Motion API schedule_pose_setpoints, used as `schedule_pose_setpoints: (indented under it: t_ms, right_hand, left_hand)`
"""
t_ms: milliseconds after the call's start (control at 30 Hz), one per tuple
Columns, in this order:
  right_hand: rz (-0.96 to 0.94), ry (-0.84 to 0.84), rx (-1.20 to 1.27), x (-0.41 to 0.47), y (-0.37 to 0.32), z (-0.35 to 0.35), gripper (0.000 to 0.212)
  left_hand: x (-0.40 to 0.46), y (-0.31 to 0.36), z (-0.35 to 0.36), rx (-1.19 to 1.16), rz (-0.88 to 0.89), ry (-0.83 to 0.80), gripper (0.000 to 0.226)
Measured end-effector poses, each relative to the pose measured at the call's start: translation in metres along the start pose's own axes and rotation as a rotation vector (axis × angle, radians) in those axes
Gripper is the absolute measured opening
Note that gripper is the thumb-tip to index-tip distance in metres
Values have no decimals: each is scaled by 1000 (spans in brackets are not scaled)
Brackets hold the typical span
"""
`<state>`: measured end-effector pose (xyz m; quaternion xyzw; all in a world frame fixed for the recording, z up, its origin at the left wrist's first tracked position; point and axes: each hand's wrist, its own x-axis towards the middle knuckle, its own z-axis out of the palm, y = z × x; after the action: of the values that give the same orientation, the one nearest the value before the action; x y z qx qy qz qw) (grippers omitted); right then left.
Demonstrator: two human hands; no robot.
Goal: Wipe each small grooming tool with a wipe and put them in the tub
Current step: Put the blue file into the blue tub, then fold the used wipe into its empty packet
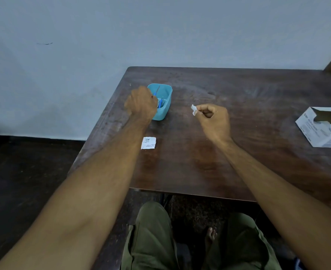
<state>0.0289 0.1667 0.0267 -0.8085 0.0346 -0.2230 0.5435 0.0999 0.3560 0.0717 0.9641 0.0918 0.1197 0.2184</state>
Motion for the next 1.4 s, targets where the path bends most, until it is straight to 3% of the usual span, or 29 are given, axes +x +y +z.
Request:
schedule_pose_setpoints:
  t_ms: [300,667,800,967,1067,1233,1400]
  right_hand:
    - [36,-16,-19,1,18,2,9]
    - [45,-25,-24,-2,23,2,9]
    - [39,-29,-23,-3,24,-2,9]
    - [45,-30,-7,-8,22,-4,8]
    - [58,-66,11,-13,19,0,7]
    - [102,-145,40,-28,11,6,8]
    - [140,-181,53,-42,2,7,8]
  left_hand:
    - [10,6,8,279,53,-73,31]
    - [10,12,5,272,48,-112,41]
    - [6,9,4,170,16,-78,38]
    - [-17,-3,-3,-240,21,50,26]
    - [-42,-26,-5,-319,12,68,22]
    - [-73,-68,6,-240,-72,-98,29]
    - [-81,-80,15,-167,-34,-254,42]
